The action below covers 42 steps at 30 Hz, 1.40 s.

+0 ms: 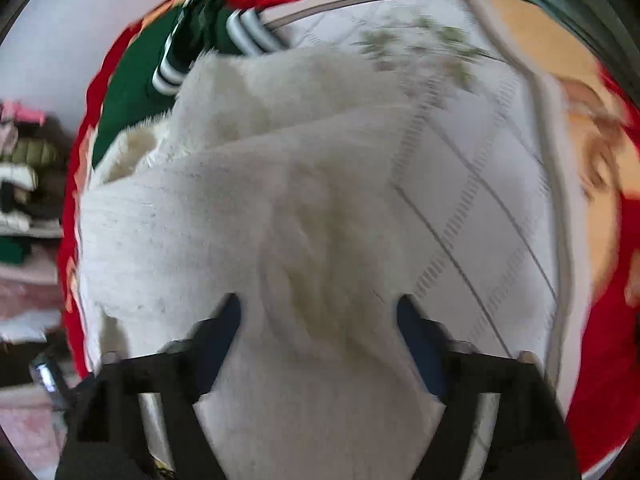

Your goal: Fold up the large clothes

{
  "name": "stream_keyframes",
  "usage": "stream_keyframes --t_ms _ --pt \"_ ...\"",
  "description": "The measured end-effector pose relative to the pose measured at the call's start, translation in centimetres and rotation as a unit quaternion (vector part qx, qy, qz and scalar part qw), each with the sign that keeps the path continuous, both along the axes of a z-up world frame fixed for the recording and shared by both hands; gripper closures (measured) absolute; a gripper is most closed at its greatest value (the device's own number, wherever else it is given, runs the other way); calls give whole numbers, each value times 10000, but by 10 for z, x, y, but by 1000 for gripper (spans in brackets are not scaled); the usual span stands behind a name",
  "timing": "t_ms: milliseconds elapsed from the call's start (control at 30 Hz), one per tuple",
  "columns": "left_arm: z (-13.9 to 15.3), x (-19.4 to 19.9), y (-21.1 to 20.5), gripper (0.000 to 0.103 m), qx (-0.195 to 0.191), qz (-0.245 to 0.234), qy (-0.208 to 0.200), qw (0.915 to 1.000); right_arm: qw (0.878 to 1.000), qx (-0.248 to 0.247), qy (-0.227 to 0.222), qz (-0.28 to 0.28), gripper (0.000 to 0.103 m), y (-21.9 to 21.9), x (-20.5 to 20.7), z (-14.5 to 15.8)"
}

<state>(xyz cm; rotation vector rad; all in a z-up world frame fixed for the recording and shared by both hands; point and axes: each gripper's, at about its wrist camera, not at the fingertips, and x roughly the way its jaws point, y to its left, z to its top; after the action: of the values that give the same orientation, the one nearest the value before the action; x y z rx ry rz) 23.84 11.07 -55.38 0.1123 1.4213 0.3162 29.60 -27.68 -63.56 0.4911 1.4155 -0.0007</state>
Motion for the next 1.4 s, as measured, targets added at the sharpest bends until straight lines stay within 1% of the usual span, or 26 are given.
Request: stream_keyframes --t_ms 33,100,167,200,233,267,300,367,500,600,667,767,833,867,900,933,1000,1067,1133,1167,1200,1267,1300,1333,1367,1400 --pt "-5 4 -1 3 -17 -52 32 10000 9999 -5 107 -124 20 -8 -16 1" --pt "-14 12 2 5 -179 -66 42 9998 9985 -59 487 -241 20 -19 -46 -12" --pt "-13 17 7 37 -530 -27 -85 9986 9951 -23 930 -331 20 -28 -76 -36" --pt "-12 19 6 67 -758 -51 -134 9970 9930 31 1133 -329 23 -27 -87 -52" --pt "-11 22 2 76 -806 -137 -99 9966 9914 109 1261 -340 33 -25 -94 -65" --pt "-9 23 -2 80 -672 -223 -90 9975 9897 153 1370 -377 68 -23 -100 -73" --pt "-7 22 -8 86 -520 -360 -123 9979 9889 136 1395 -486 81 -21 -106 -77" --pt "-6 19 -10 87 -426 -439 -137 9980 9884 349 1330 -641 92 -17 -111 -75" --pt "-3 1 7 89 -357 -303 -84 9989 9879 458 1388 -517 93 -5 -121 -62" --pt "-7 -23 22 93 -254 -105 206 9994 9847 588 1547 -537 94 -6 -141 -57" --pt "-10 -41 33 93 -367 157 395 9984 9810 636 1739 -577 94 -8 -149 -61" --pt "5 -49 28 90 -315 96 321 9989 9771 490 2010 -504 92 -5 -164 -67" --pt "17 -43 18 88 -400 -10 159 9991 9787 280 2009 -320 90 -2 -163 -66" --pt "23 -35 12 86 -442 -89 46 9990 9803 218 1949 -243 86 3 -159 -64" --pt "26 -24 8 77 -457 -198 -70 9987 9819 139 1882 -179 82 5 -155 -61" --pt "27 -13 1 54 -445 -311 -160 9984 9831 80 1823 -138 80 7 -151 -59" --pt "25 11 -9 26 -459 -561 -295 9969 9852 -81 1712 -71 65 7 -139 -58" --pt "18 31 -20 26 -383 -864 -372 9948 9874 -273 1561 39 64 10 -129 -55" --pt "-5 51 -26 26 -272 -1246 -103 9918 9881 -455 1464 133 64 12 -116 -56" --pt "-23 61 -34 26 -232 -1489 102 9885 9890 -488 1385 165 64 12 -111 -57" --pt "-24 63 -39 25 -174 -1600 120 9869 9894 -486 1360 180 64 12 -107 -59" --pt "-24 70 -43 29 -175 -1727 -92 9848 9900 -402 1332 220 64 15 -95 -68" --pt "-23 72 -43 45 -298 -1755 -109 9840 9911 -375 1251 264 64 17 -90 -70" --pt "-21 72 -43 81 -570 -1759 -107 9827 9921 -358 1152 334 64 18 -86 -69" --pt "-19 71 -43 90 -680 -1706 -140 9829 9933 -283 1033 437 67 23 -80 -68" --pt "-17 69 -45 92 -599 -1698 -178 9835 9937 -235 973 505 81 26 -75 -68"
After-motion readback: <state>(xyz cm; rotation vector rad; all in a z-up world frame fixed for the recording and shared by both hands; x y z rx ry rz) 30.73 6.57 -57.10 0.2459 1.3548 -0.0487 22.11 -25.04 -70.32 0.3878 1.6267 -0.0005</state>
